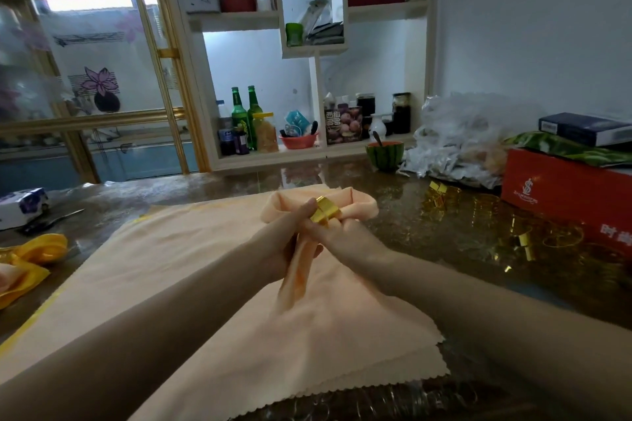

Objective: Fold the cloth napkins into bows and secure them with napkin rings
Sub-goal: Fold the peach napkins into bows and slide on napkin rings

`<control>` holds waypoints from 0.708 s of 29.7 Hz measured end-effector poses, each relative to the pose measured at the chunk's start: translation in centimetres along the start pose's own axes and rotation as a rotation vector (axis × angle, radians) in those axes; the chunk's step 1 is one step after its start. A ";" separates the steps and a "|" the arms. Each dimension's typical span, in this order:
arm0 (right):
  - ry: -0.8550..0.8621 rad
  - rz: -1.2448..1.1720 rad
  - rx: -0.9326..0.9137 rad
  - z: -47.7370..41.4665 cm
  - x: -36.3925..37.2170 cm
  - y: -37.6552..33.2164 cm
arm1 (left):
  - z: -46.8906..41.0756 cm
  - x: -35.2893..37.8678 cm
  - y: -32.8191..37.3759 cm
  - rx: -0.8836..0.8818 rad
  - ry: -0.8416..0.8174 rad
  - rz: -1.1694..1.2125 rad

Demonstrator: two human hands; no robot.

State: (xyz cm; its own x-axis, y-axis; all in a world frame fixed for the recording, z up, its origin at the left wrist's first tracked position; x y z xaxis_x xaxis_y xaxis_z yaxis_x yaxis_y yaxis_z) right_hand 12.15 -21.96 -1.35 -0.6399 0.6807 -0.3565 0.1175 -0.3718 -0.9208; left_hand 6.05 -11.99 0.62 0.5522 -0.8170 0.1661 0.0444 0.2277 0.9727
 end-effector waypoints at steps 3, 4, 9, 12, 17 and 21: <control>-0.022 0.073 -0.052 -0.6 0.7 -0.5 | -0.6 0.6 -0.1 0.016 -0.027 0.058; -0.016 0.063 -0.033 -1.0 0.6 -0.5 | -0.9 0.8 -0.1 0.014 -0.055 0.083; 0.160 0.044 -0.038 -3.3 -1.6 -0.9 | -2.8 1.7 0.5 0.078 -0.222 0.057; 0.269 0.074 -0.065 -5.7 -3.5 -1.3 | -5.5 2.3 1.4 0.081 -0.199 -0.152; 0.408 0.098 0.027 -12.7 -6.3 0.1 | -11.4 3.8 1.8 0.170 -0.152 -0.472; 0.488 0.228 0.149 -16.4 -8.4 1.3 | -14.8 3.6 -1.1 0.413 -0.047 -1.033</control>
State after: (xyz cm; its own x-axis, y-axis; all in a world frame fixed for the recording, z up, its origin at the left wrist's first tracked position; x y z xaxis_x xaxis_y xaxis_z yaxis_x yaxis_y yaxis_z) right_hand 30.17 -17.78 -2.15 -0.1807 0.7725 -0.6087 0.0807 -0.6052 -0.7920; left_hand 20.31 -7.29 -2.24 0.3776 -0.5332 -0.7571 0.1792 -0.7600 0.6247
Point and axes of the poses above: each hand's wrist, its own z-axis away from the middle knuckle, its own x-axis out of the palm, y = z × x, the point moved 1 cm from there along -z, towards the middle knuckle, and after that the axes turned 10 degrees about x, right-handed, at the moved point
